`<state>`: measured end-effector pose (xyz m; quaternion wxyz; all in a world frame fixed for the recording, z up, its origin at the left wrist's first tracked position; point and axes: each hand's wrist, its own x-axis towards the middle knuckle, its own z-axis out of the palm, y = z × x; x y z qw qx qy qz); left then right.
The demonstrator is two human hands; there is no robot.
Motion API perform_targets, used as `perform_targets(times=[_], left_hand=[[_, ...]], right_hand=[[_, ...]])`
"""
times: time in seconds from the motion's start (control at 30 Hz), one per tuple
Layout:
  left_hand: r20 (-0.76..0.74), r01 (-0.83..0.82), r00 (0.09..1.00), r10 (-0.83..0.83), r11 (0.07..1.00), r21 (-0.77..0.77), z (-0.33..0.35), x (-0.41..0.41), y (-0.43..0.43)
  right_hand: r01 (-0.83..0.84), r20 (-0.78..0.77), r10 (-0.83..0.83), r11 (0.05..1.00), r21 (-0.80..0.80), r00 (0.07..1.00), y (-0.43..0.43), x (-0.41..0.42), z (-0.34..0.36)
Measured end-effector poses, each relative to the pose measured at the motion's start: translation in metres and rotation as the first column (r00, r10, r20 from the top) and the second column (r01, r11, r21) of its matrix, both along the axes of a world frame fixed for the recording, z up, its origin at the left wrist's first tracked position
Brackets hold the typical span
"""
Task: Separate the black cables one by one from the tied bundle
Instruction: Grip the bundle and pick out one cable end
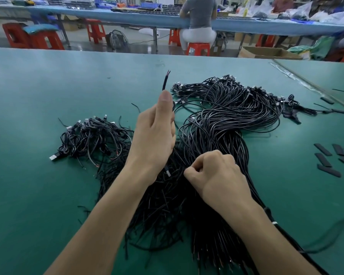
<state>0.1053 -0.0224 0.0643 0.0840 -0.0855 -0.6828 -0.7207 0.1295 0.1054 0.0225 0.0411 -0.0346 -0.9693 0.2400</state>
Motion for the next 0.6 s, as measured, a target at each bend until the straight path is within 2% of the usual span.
perform_targets(times=[0.17,0.27,0.47,0.53,0.6], left_hand=[[0.019,0.01,1.0,-0.01,1.0,-0.001,-0.001,0.0,0.001],[0.033,0.014,0.999,-0.015,1.0,0.004,-0.001,0.0,0.0],[0.102,0.069,0.992,-0.08,0.992,0.102,-0.002,0.0,0.0],[0.102,0.087,0.99,-0.102,0.987,0.138,0.0,0.001,-0.001],[0.074,0.106,0.99,-0.119,0.982,0.155,0.002,0.002,-0.001]], right_hand=[[-0.059,0.046,0.054,0.993,0.107,0.997,-0.005,0.003,0.0],[-0.081,0.046,0.076,0.991,0.103,0.996,-0.003,0.005,0.002],[-0.107,0.002,0.107,0.994,0.023,0.994,0.01,0.008,0.022],[-0.14,-0.033,0.138,0.989,-0.052,0.99,0.023,0.006,0.034],[-0.185,-0.135,0.162,0.966,-0.183,0.978,0.036,0.005,0.047]])
